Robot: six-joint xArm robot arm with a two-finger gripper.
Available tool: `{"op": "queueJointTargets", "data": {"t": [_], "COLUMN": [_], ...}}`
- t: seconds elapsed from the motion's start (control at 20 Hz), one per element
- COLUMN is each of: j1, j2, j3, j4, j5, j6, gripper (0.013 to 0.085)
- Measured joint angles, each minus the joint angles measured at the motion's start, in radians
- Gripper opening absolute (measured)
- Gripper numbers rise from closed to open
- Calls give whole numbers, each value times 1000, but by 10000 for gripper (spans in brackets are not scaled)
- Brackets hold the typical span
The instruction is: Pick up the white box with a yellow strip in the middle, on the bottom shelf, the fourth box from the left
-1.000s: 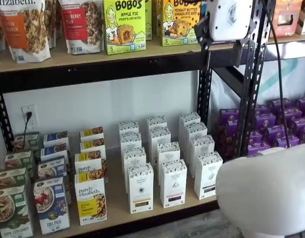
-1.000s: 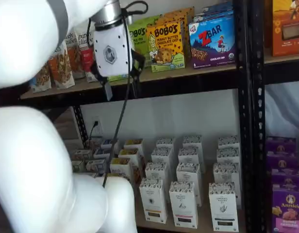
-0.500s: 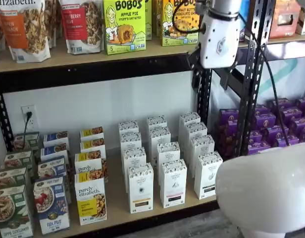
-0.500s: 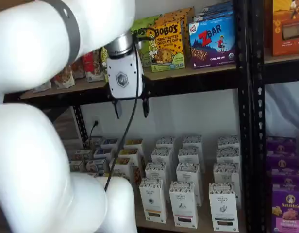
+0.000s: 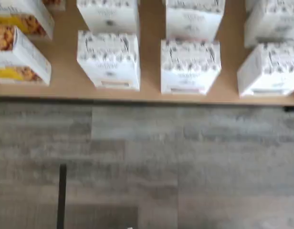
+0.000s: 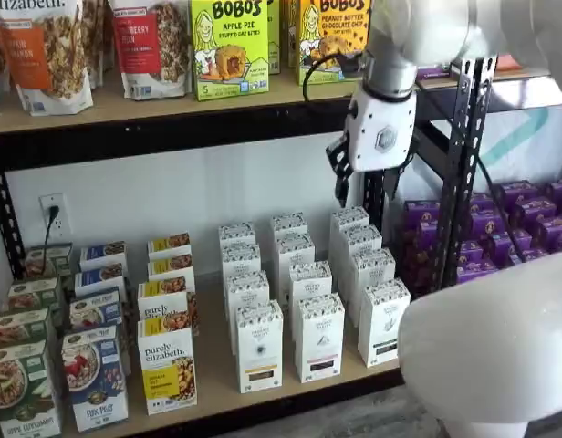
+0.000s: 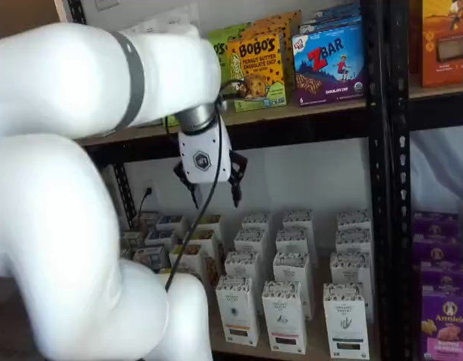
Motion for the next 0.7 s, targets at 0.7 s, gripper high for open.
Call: {"op": "queueJointTargets", "data": {"t": [0.7], "j1": [121], "j2": [346], "j3": [70], "j4": [23], "j5": [-376], "j6": [97], "gripper": [850]}}
